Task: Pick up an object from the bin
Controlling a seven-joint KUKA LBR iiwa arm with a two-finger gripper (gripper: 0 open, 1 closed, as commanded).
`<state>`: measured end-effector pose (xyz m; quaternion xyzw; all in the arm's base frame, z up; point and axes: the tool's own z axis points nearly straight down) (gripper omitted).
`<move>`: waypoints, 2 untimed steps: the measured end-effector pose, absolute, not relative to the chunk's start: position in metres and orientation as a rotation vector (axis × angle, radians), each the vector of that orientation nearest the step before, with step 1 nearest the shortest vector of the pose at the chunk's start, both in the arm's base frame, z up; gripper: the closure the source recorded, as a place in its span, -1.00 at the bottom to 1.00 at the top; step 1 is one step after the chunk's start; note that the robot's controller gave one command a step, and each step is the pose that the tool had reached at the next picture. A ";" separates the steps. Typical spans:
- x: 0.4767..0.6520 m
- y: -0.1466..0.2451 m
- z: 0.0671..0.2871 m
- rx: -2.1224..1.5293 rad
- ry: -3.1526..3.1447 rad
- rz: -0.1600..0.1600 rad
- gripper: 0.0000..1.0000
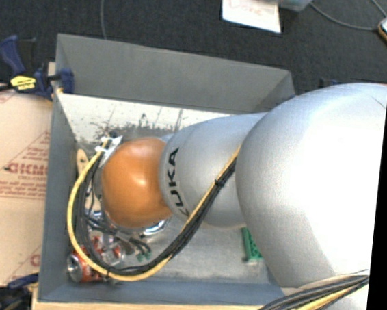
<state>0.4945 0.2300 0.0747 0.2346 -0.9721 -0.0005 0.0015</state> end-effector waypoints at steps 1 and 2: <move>0.490 0.229 0.157 0.507 -3.105 -0.005 -1.00; 0.477 0.199 0.101 0.679 -3.063 -0.003 -1.00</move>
Offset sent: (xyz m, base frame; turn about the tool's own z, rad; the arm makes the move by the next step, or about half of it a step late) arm -0.0191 -0.0310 0.0253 0.0343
